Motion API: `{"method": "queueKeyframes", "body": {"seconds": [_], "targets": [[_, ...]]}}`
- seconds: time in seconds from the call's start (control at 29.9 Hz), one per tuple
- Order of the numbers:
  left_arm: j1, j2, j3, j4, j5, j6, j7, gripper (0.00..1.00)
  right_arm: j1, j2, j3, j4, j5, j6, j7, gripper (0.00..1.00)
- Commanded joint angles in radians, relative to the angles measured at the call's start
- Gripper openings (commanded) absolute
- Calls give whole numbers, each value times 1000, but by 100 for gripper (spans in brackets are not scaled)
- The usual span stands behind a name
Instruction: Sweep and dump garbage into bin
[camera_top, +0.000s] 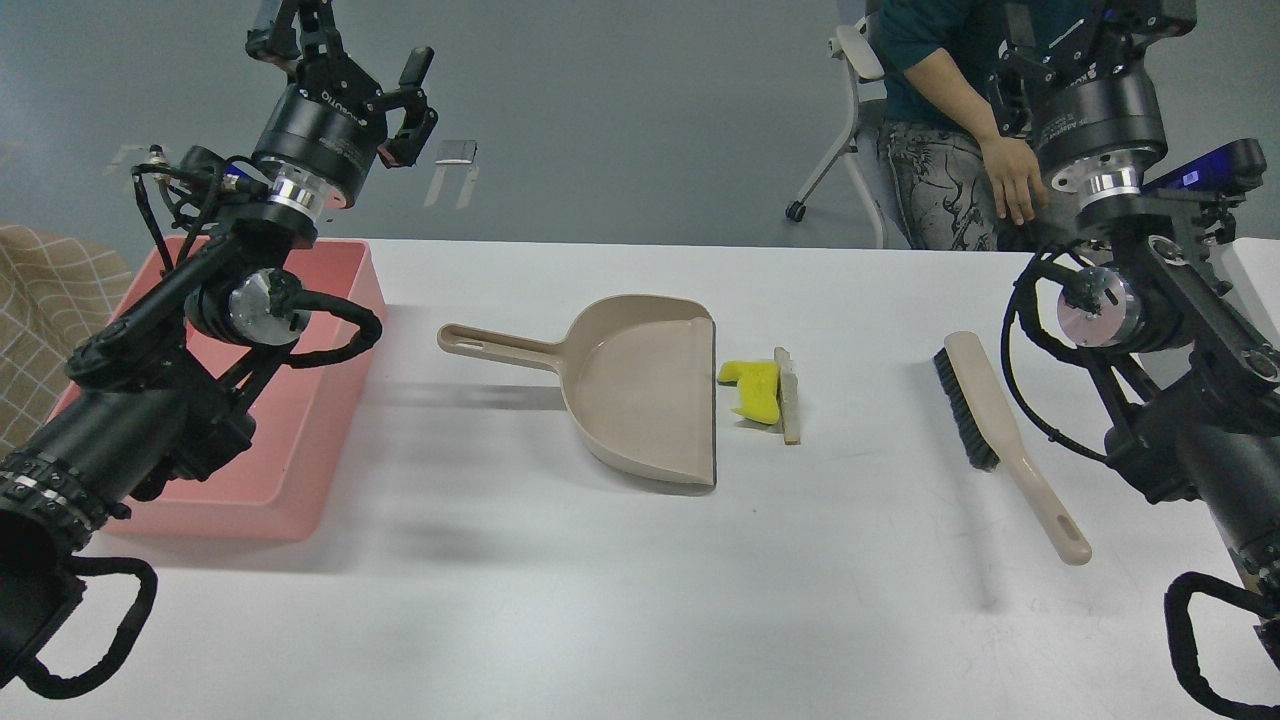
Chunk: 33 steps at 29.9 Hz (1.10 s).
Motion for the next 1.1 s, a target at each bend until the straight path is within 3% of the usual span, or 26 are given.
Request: {"method": "queueKeyframes", "body": {"seconds": [0.0, 0.13, 0.47, 0.6, 0.87, 1.07], "targets": [[3, 8, 2, 8, 2, 11, 0, 99, 27, -1, 1, -61, 2, 1, -3, 100], [-5, -6, 0, 89, 5, 48, 7, 99, 47, 2, 4, -119, 3, 1, 0, 100], [7, -45, -6, 109, -3, 51, -7, 99, 1, 10, 15, -127, 5, -2, 1, 100], [-13, -107, -11, 207, -8, 48, -1, 99, -10, 17, 23, -127, 6, -2, 1, 100], [-40, -111, 8, 236, 8, 33, -1, 99, -1, 59, 20, -159, 9, 14, 1, 100], [-39, -118, 9, 233, 14, -27, 0, 98, -1, 60, -15, -162, 8, 18, -6, 100]]}}
